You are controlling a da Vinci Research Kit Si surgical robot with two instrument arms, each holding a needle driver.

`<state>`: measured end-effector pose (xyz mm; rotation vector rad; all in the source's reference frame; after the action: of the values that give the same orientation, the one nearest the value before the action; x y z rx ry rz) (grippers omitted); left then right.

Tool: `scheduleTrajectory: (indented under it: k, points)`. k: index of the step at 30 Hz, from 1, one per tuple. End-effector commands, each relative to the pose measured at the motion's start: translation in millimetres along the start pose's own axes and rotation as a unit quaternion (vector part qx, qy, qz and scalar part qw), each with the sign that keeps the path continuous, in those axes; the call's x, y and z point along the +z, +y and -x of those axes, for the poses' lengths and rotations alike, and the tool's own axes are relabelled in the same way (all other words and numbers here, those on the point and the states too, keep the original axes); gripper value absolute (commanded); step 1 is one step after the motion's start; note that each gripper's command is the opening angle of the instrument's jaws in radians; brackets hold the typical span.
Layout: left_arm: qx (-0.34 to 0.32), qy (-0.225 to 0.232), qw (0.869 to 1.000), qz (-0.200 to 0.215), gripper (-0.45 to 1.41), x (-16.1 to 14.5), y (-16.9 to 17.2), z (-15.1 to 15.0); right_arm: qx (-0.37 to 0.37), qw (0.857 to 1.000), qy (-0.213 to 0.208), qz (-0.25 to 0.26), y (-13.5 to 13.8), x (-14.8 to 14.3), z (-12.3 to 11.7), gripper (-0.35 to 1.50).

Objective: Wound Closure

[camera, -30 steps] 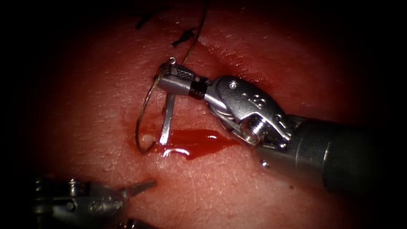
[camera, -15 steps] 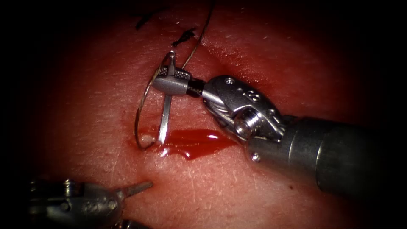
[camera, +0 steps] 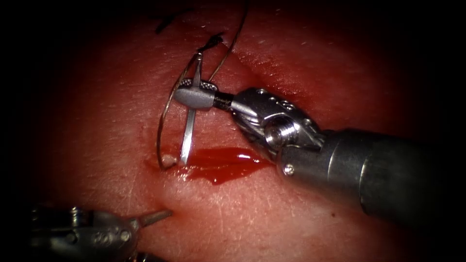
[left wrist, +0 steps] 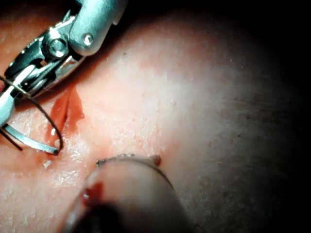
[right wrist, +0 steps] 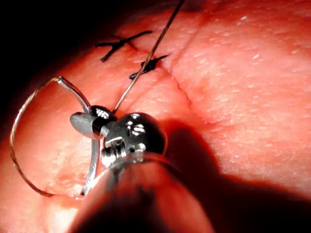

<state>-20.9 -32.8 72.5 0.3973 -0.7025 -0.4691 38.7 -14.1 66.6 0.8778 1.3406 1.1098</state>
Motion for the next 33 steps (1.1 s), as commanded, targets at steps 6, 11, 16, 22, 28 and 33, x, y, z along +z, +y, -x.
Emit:
scheduleTrajectory:
  k: [6, 11, 16, 22, 28, 33]
  points:
    - [-0.001, 0.001, 1.000, 0.001, 0.57, 0.8, 0.2, -0.1, 0.065, 0.998, -0.003, -0.023, 0.2, 1.0, 0.8, -0.35]
    - [-0.001, 0.002, 1.000, 0.002, 0.57, 0.8, 0.4, -0.2, 0.131, 0.990, -0.010, -0.040, -0.8, 1.3, 1.7, -0.35]
    - [-0.001, 0.003, 1.000, 0.002, 0.57, 0.8, 0.4, -0.2, 0.191, 0.980, -0.010, -0.050, -1.7, 1.5, 2.0, -0.35]
    - [0.000, 0.003, 1.000, 0.003, 0.57, 0.6, 0.5, -0.3, 0.292, 0.955, -0.029, -0.051, -2.8, 1.6, 2.8, -0.35]
    - [0.000, 0.004, 1.000, 0.004, 0.57, 0.3, 0.7, -0.3, 0.318, 0.946, -0.047, -0.044, -3.6, 1.6, 3.8, -0.35]
    - [0.000, 0.004, 1.000, 0.004, 0.57, 0.2, 0.8, -0.2, 0.323, 0.944, -0.062, -0.043, -4.8, 1.8, 4.9, -0.35]
